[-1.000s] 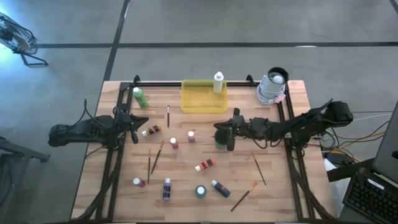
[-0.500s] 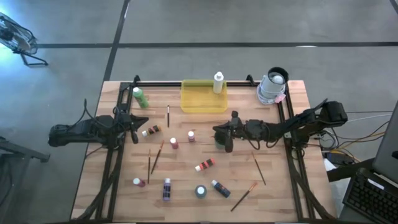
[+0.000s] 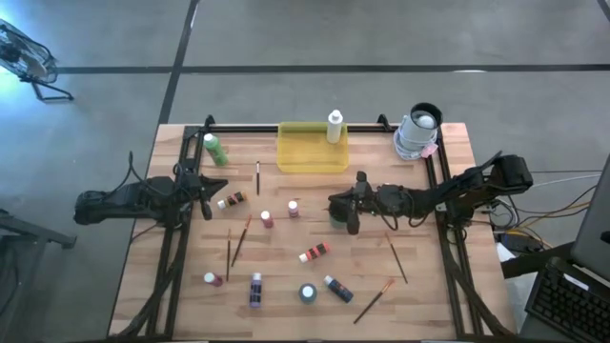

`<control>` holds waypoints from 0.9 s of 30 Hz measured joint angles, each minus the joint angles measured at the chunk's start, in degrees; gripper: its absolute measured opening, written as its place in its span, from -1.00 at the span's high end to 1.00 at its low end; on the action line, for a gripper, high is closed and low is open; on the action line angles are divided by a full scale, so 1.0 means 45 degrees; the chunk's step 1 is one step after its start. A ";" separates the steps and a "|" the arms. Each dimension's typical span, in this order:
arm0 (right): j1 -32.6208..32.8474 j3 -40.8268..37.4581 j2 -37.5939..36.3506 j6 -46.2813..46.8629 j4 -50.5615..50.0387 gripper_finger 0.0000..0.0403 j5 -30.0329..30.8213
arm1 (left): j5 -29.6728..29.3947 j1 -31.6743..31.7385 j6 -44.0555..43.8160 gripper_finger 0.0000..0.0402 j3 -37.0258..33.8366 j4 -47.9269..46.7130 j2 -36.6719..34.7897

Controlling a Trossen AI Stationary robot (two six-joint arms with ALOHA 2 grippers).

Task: Pick & Place Paint Supplies
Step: Put the gold paint brush into the green cup

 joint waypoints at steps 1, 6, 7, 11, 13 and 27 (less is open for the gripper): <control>0.0000 -0.0008 -0.0005 0.0004 0.0001 0.96 -0.0102 | 0.0000 0.0004 -0.0004 0.88 0.0002 0.0004 -0.0002; 0.0000 -0.0015 -0.0024 -0.0166 0.0009 0.96 -0.0276 | 0.0000 0.0004 0.0000 0.88 -0.0002 0.0000 -0.0001; 0.0000 -0.0015 -0.0024 -0.0154 0.0008 0.95 -0.0276 | 0.0000 0.0004 -0.0001 0.88 -0.0002 0.0003 -0.0001; 0.0000 -0.0015 -0.0026 -0.0091 0.0009 0.87 -0.0315 | 0.0000 0.0002 0.0000 0.88 -0.0002 -0.0001 0.0003; 0.0000 -0.0015 -0.0032 0.0004 0.0025 0.80 -0.0315 | 0.0000 0.0003 -0.0003 0.88 -0.0002 0.0004 0.0000; 0.0010 -0.0019 -0.1424 -0.0986 0.0733 0.31 -0.0215 | 0.0000 0.0004 0.0000 0.88 -0.0002 0.0004 -0.0001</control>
